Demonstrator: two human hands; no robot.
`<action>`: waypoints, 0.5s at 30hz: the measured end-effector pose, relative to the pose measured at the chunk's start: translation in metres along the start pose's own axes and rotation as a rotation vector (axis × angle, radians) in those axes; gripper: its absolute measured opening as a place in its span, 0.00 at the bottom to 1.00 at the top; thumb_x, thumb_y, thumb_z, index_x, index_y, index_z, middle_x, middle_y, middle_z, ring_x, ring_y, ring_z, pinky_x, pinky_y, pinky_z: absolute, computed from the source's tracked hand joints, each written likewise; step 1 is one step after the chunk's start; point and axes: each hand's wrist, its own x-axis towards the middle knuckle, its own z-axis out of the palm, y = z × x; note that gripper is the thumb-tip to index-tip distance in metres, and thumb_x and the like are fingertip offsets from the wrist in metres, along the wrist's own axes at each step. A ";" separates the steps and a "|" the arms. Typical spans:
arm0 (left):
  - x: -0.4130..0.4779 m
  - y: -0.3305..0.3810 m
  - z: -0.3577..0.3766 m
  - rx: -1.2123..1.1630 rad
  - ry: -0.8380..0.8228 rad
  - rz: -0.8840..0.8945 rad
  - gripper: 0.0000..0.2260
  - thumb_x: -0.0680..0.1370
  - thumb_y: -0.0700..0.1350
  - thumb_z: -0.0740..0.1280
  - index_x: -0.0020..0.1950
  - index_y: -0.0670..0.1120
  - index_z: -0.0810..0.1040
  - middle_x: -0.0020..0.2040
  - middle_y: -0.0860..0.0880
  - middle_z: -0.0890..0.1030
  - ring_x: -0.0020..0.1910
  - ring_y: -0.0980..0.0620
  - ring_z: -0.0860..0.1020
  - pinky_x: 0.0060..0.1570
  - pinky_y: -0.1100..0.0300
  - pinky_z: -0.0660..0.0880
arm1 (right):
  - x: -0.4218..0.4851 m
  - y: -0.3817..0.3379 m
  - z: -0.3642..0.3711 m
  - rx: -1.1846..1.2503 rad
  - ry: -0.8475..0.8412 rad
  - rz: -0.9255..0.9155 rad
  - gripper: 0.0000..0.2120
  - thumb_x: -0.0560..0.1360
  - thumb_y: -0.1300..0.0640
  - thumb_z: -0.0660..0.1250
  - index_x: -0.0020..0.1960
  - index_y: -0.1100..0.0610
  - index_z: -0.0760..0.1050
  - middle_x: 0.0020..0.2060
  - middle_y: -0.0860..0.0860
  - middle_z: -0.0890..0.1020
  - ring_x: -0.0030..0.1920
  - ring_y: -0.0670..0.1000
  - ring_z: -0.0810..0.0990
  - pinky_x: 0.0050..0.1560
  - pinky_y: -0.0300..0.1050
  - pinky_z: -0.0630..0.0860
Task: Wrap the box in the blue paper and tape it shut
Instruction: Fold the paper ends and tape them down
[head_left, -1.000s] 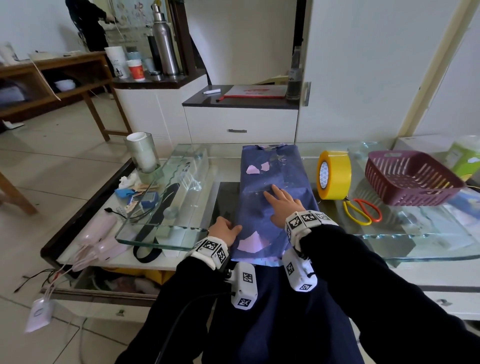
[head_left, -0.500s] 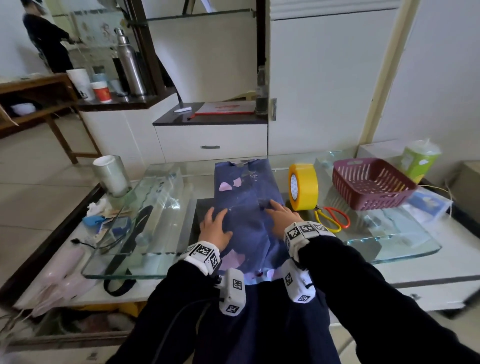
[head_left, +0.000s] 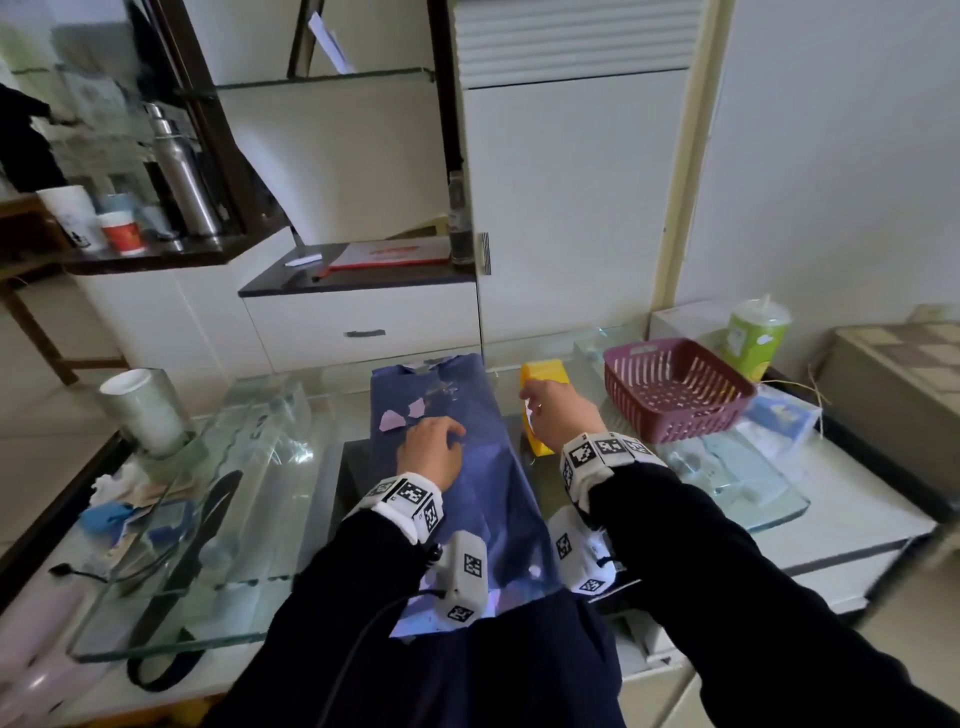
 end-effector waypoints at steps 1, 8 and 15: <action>0.001 0.005 0.000 -0.015 -0.007 0.009 0.12 0.77 0.38 0.61 0.58 0.45 0.78 0.62 0.44 0.76 0.63 0.43 0.73 0.63 0.50 0.69 | 0.000 0.002 -0.001 0.010 0.033 0.006 0.19 0.76 0.65 0.56 0.64 0.53 0.72 0.61 0.54 0.77 0.60 0.57 0.76 0.57 0.48 0.72; 0.004 0.033 -0.005 -0.132 -0.040 0.049 0.14 0.79 0.43 0.63 0.63 0.41 0.74 0.64 0.43 0.75 0.64 0.44 0.72 0.64 0.52 0.68 | -0.010 0.015 -0.002 0.117 0.124 0.092 0.21 0.74 0.69 0.55 0.64 0.56 0.71 0.61 0.54 0.75 0.60 0.56 0.75 0.56 0.49 0.73; 0.010 0.052 -0.003 -0.236 -0.024 0.000 0.16 0.78 0.47 0.66 0.62 0.39 0.74 0.63 0.43 0.77 0.62 0.46 0.75 0.61 0.57 0.69 | -0.018 0.015 0.009 0.273 0.039 0.188 0.22 0.76 0.57 0.63 0.69 0.60 0.65 0.63 0.59 0.72 0.64 0.59 0.72 0.63 0.52 0.70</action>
